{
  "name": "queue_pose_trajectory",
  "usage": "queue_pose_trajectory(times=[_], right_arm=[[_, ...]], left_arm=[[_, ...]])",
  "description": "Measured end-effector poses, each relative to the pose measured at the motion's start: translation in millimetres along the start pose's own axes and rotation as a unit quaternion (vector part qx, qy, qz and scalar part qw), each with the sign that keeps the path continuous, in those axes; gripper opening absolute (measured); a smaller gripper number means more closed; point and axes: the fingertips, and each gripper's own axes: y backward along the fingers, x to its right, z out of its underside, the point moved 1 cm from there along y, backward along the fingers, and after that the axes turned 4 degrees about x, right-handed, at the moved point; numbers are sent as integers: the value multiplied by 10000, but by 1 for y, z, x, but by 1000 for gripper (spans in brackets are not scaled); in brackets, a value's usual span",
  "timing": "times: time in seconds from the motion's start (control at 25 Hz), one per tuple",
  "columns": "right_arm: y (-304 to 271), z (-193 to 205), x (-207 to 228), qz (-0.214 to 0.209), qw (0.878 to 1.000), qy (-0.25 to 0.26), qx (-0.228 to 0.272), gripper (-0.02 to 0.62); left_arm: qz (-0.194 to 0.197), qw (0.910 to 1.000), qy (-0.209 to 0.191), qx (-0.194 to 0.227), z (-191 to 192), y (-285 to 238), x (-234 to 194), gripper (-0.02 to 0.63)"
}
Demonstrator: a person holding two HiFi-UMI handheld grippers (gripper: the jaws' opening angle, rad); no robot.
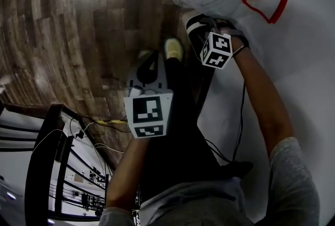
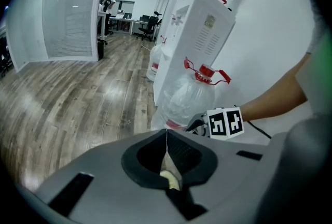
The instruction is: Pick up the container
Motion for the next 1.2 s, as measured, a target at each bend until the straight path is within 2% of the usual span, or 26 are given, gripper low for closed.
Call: queue_pose_trajectory(times=[0.28,0.48,0.56,0.68,0.76,0.88,0.92,0.96,1.08,1.16,1.2], right_arm=[[-7,-8,-5,309,9965,727,-262,158],[-20,-6,-2,494,9922,914,-682,160],[-17,-5,-5,203,9926,827,-866,160],[1,2,-20,-716,9868,790,-1221,160],[11,10,-35,-1229,9765,976,-1474,160],[12,40,-64,-1911,9516,1169,-2103,158],[7,52,-70,-1936,9484,1184,-2214,158],[0,61,-74,-1823,9502,1187,-2231,158],[-18,79,-77,-1355,9627,992,-2120,149],[-22,81,-76,-1238,9677,951,-1979,134],[-23,80,-77,-1239,9682,1060,-1899,98]], left_arm=[[-2,10000,64,-15,0,2,-3,15],[65,10000,40,-35,1,0,2,15],[81,9999,55,-53,1,1,3,15],[101,9999,53,-68,1,4,4,15],[109,9999,54,-81,1,5,6,15],[122,9998,67,-108,2,4,10,15],[124,9998,71,-106,1,3,10,15],[125,9998,75,-104,1,3,11,15],[122,9998,83,-118,3,1,9,15],[101,9998,98,-140,6,-1,6,15],[91,9998,102,-161,8,-2,5,15]])
